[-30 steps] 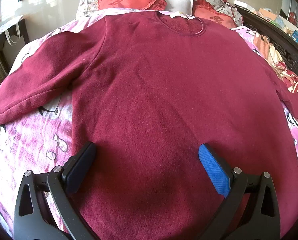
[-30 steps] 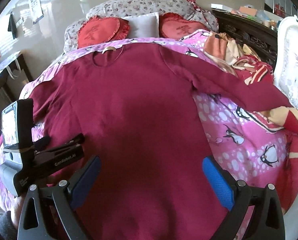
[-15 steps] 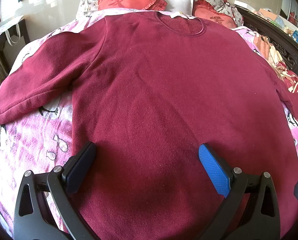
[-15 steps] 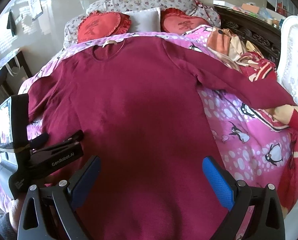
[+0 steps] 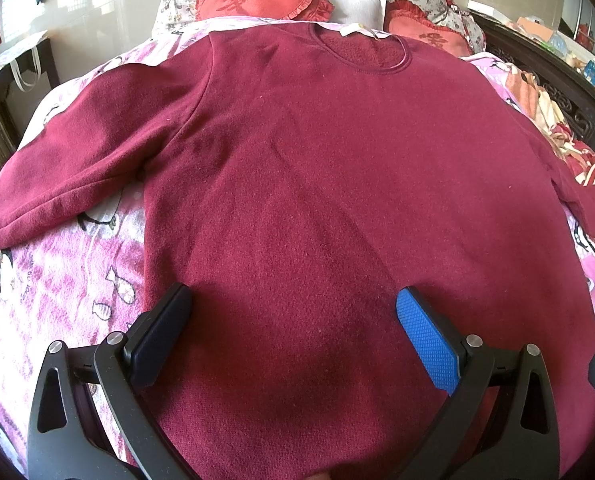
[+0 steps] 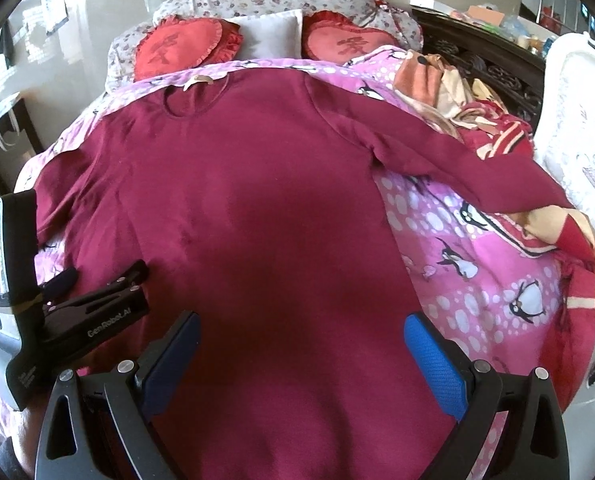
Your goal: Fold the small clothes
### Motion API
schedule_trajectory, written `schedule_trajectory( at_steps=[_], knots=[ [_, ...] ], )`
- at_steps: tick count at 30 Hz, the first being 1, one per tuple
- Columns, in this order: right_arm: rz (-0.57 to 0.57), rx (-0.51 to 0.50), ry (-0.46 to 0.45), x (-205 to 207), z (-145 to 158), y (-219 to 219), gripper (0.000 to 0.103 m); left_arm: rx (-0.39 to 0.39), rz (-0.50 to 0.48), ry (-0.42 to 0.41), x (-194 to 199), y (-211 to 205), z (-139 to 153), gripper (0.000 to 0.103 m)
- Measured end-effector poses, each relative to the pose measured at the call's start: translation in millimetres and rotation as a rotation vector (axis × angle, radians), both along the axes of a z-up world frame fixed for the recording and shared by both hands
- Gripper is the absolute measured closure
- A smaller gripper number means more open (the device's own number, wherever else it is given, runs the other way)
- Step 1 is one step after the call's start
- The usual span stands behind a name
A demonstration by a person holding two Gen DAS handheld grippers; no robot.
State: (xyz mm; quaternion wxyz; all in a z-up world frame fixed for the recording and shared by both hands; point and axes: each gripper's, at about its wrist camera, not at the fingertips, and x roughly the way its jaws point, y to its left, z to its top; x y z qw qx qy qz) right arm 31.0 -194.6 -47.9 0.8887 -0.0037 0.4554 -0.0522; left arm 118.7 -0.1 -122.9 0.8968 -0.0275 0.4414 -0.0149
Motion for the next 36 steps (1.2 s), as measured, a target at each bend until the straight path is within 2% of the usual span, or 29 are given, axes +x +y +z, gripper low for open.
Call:
schedule_trajectory(
  at_steps=[11, 36],
  knots=[
    [-0.030, -0.048, -0.003, -3.3, -5.0, -3.5, 0.002, 0.000, 0.001, -0.003, 0.2, -1.6, -0.1, 0.000],
    [-0.020, -0.041, -0.017, -8.8, -2.1, -8.3, 0.002, 0.015, 0.000, 0.017, 4.8, -3.7, -1.6, 0.000]
  ],
)
